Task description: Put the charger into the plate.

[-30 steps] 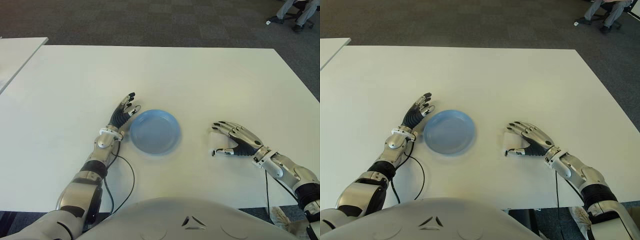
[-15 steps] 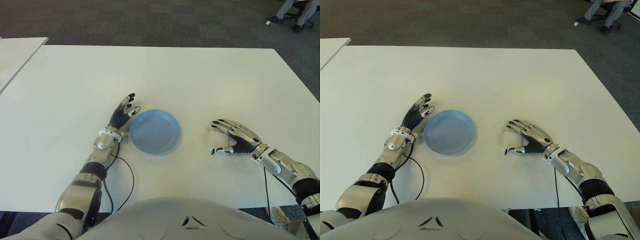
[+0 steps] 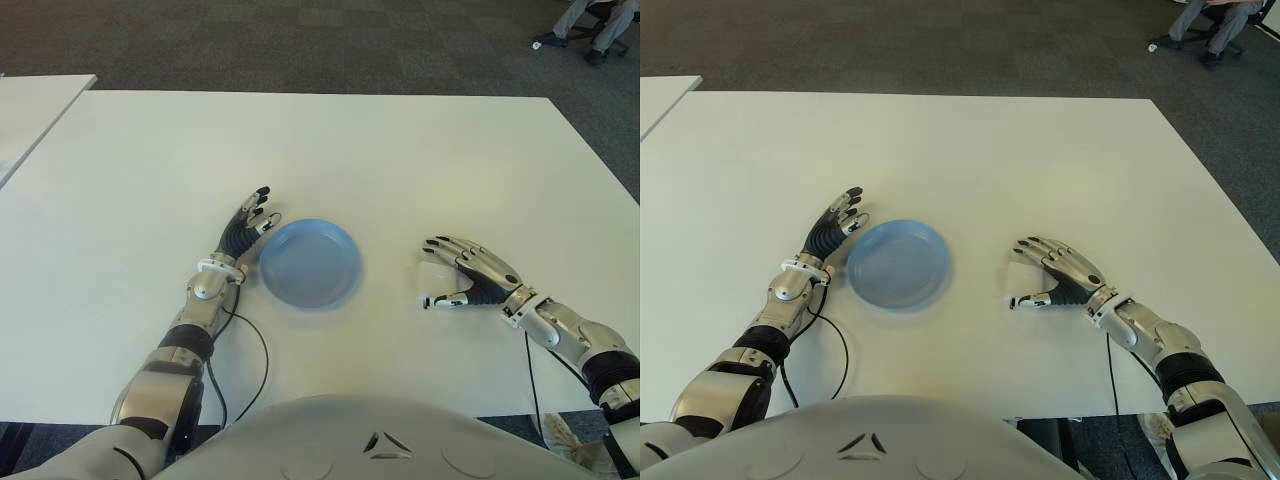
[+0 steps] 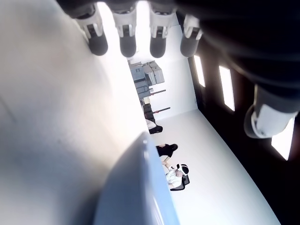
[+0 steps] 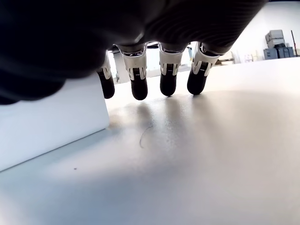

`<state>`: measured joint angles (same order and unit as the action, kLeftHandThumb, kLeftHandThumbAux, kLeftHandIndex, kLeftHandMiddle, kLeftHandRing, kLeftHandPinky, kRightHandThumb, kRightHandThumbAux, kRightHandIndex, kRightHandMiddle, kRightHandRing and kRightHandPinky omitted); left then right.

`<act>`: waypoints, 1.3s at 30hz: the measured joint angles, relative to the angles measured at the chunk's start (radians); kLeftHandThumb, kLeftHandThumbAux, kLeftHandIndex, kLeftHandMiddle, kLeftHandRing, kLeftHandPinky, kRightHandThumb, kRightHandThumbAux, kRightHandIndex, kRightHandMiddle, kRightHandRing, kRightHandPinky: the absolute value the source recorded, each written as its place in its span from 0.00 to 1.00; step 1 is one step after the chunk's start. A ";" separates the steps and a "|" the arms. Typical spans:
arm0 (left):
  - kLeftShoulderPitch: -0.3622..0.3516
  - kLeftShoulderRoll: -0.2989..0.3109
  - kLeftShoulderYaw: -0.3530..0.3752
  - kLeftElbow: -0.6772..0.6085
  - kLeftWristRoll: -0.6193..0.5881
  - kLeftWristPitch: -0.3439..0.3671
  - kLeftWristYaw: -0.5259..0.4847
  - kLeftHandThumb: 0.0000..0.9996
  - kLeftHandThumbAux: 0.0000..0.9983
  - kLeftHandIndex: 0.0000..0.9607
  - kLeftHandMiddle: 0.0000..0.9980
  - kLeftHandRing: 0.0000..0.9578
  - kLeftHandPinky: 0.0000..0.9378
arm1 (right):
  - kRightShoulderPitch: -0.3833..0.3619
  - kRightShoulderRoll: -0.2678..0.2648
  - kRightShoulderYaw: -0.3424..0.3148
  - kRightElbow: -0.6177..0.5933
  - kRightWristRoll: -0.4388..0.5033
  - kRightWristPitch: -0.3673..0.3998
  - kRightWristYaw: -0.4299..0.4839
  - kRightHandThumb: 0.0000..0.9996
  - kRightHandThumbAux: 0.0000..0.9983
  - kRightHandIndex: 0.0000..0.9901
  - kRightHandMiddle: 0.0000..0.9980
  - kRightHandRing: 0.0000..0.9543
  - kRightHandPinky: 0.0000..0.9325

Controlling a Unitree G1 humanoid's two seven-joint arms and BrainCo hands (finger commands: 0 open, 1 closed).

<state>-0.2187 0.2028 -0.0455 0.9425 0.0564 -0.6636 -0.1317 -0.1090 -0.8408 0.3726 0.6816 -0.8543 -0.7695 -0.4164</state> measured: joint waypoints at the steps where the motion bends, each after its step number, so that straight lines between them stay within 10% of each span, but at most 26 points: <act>1: 0.000 0.000 0.000 0.000 0.000 0.000 0.000 0.00 0.48 0.00 0.04 0.05 0.06 | -0.003 0.000 0.003 0.003 -0.006 0.000 -0.008 0.21 0.13 0.00 0.00 0.00 0.00; 22: 0.005 0.014 -0.013 0.002 0.043 -0.027 0.029 0.00 0.44 0.00 0.05 0.06 0.09 | 0.007 -0.049 0.035 -0.043 -0.048 0.056 -0.068 0.20 0.14 0.00 0.00 0.00 0.00; 39: 0.002 0.019 -0.017 0.007 0.090 -0.029 0.070 0.00 0.41 0.00 0.06 0.06 0.09 | 0.168 -0.178 -0.033 -0.263 -0.049 0.163 0.020 0.18 0.15 0.00 0.00 0.00 0.00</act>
<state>-0.2167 0.2214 -0.0630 0.9498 0.1465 -0.6926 -0.0616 0.0589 -1.0183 0.3392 0.4183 -0.9031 -0.6068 -0.3966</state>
